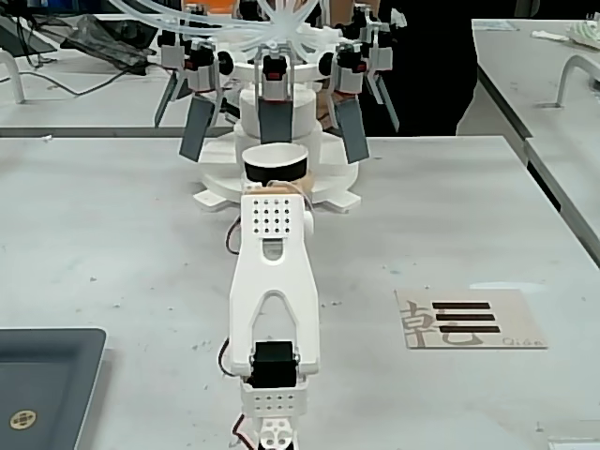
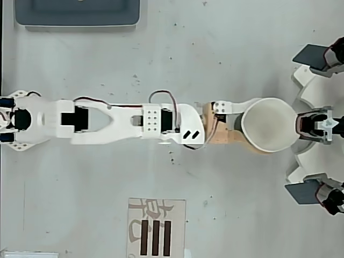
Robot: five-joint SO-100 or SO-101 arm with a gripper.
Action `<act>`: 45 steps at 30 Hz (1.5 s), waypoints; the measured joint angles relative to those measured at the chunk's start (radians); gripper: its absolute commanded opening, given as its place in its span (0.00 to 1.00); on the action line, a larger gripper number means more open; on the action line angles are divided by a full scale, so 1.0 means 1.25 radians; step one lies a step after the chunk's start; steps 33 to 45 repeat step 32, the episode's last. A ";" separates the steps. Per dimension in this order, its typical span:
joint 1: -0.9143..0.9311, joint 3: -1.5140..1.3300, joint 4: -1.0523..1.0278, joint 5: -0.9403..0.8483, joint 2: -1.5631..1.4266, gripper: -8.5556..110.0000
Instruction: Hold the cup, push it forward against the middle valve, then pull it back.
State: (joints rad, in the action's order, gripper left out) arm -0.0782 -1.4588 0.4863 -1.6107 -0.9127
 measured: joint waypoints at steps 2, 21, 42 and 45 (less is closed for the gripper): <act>0.000 -0.108 0.031 0.000 -0.075 0.10; 0.000 -0.380 0.083 0.000 -0.293 0.10; 0.000 -0.380 0.091 0.000 -0.293 0.10; 0.000 -0.380 0.091 0.000 -0.293 0.10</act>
